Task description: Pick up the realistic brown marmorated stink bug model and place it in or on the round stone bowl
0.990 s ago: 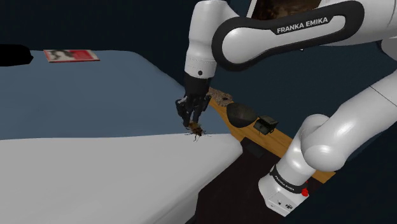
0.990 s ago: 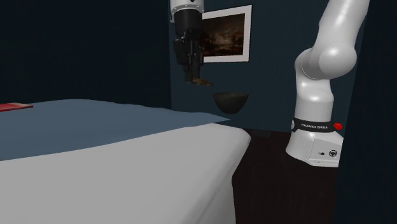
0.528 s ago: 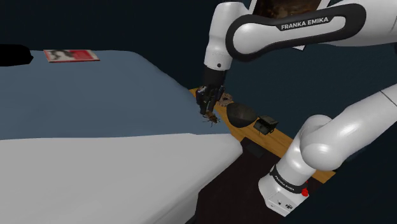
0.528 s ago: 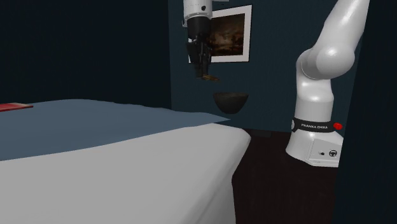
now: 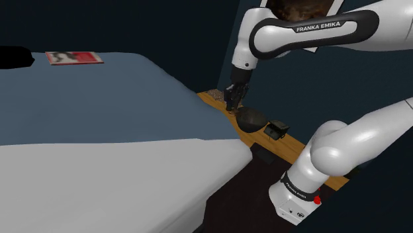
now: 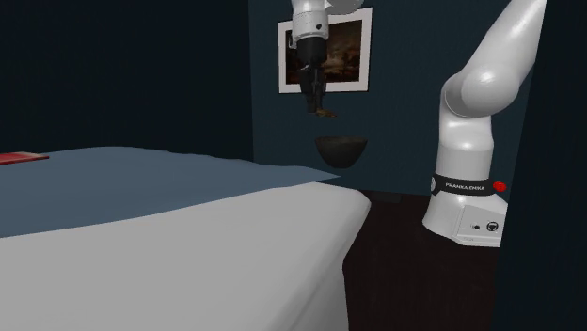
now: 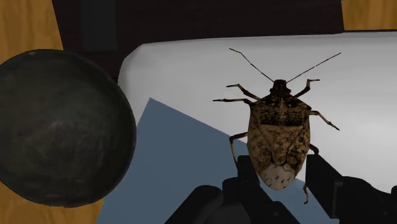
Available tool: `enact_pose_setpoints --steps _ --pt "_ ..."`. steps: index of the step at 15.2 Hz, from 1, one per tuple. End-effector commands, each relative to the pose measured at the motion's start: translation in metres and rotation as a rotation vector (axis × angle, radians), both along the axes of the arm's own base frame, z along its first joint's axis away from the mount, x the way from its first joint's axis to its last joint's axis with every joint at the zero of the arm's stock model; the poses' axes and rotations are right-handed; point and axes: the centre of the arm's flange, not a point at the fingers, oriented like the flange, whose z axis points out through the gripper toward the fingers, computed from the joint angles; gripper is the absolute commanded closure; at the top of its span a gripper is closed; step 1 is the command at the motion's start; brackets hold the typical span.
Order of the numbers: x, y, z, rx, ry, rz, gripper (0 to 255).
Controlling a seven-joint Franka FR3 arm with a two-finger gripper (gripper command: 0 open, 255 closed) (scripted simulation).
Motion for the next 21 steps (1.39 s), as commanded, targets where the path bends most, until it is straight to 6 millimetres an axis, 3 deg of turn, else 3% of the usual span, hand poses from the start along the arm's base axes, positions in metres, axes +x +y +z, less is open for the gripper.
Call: enact_pose_setpoints --steps 1,15,21 --pt "-0.002 -0.024 0.0 0.0 0.0 0.002 255" --pt "-0.016 -0.211 0.007 0.0 0.0 0.002 255" --pt "-0.016 -0.211 -0.025 0.0 0.0 0.002 255"
